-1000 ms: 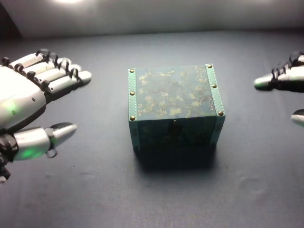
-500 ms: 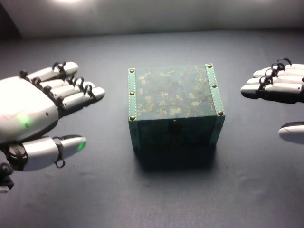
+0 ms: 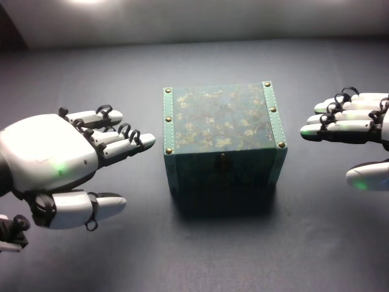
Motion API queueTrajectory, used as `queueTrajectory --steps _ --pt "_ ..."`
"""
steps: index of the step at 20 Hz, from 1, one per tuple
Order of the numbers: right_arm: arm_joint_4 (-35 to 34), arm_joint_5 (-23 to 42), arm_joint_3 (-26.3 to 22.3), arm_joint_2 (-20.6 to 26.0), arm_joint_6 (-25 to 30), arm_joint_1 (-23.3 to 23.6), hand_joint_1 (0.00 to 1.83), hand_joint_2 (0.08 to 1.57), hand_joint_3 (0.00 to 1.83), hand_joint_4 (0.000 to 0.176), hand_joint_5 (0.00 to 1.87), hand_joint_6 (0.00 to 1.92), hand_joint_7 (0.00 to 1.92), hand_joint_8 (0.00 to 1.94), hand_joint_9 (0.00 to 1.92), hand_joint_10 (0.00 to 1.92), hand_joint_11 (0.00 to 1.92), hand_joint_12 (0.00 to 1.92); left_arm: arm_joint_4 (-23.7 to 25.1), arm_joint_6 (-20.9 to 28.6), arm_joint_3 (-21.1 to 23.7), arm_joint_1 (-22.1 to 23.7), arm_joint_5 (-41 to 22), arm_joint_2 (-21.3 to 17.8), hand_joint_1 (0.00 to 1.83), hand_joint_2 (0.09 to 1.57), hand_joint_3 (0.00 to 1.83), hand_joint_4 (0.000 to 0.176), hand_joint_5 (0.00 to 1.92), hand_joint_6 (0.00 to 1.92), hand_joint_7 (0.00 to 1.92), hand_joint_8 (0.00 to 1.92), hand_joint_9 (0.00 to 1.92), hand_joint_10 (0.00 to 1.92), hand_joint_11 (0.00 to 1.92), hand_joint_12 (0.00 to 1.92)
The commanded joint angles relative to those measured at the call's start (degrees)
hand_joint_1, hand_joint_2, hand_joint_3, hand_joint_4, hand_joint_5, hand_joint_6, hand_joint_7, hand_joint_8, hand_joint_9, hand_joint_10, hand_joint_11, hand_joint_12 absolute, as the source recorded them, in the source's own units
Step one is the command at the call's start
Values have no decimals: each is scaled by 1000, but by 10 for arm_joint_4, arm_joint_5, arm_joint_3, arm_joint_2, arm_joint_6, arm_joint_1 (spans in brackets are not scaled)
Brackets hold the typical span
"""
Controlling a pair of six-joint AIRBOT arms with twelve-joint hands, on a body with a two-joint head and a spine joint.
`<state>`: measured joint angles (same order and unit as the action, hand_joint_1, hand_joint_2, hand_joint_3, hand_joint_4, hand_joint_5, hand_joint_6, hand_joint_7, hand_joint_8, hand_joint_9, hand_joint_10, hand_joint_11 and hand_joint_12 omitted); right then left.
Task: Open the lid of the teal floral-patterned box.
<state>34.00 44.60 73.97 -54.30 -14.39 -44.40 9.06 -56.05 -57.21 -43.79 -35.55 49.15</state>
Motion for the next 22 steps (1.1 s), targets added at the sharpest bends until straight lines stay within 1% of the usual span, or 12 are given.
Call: queueTrajectory --steps 1,3,4,5,8,10,12,14,16,17,20,22 --pt "-16 46 4 -3 6 8 0 1370 0 0 102 0 69 0 5 0 51 122 -6 1 -5 7 -53 2 0 1411 7 0 0 0 58 1 127 0 23 109" --pt "-11 44 6 -8 10 8 0 1336 0 0 63 0 38 0 0 0 6 86 -3 6 -6 8 -50 4 0 1418 8 0 4 1 2 0 15 0 15 103" --pt "-9 44 7 -9 13 8 0 1316 0 0 46 1 31 0 0 0 0 27 -1 9 -6 8 -50 4 0 1417 5 0 0 0 0 0 11 1 2 75" --pt "-5 44 7 -11 17 9 0 1312 0 0 49 4 41 4 0 0 3 16 3 15 -7 8 -50 5 0 1407 0 0 0 0 0 0 15 2 0 41" --pt "3 43 8 -17 20 11 0 1355 0 0 113 8 100 8 40 6 14 18 16 31 -8 11 -51 9 0 1400 0 0 10 4 19 7 59 17 36 48" --pt "4 42 9 -20 21 12 0 1364 3 0 86 0 69 0 34 0 19 22 29 40 -10 16 -49 13 0 1406 0 0 28 3 78 8 121 13 90 74" --pt "4 42 11 -21 22 13 0 1367 3 0 57 0 4 0 11 0 67 44 34 41 -11 20 -47 17 0 1404 0 0 41 6 95 8 134 11 115 86" --pt "4 42 11 -23 22 14 0 1403 18 0 50 0 1 0 9 0 93 57 35 41 -11 22 -47 19 0 1423 7 0 39 4 76 0 105 0 99 81" --pt "4 42 11 -24 23 14 0 1409 16 0 28 0 0 0 0 0 54 43 35 41 -11 24 -51 21 0 1443 14 0 36 2 71 0 105 1 94 80" --pt "3 42 11 -26 23 14 0 1422 20 0 29 1 0 0 0 0 71 52 35 41 -11 25 -52 22 0 1450 16 0 42 5 79 4 113 5 97 82" --pt "-6 47 11 -30 23 15 0 1385 1 0 14 1 0 0 0 0 55 47 36 41 -11 28 -57 23 94 1450 0 0 63 6 101 6 140 8 97 86" --pt "-18 58 11 -30 23 15 0 1383 0 0 29 6 1 0 1 0 42 43 34 42 -12 32 -64 24 60 1445 0 0 50 1 103 1 150 4 69 71"
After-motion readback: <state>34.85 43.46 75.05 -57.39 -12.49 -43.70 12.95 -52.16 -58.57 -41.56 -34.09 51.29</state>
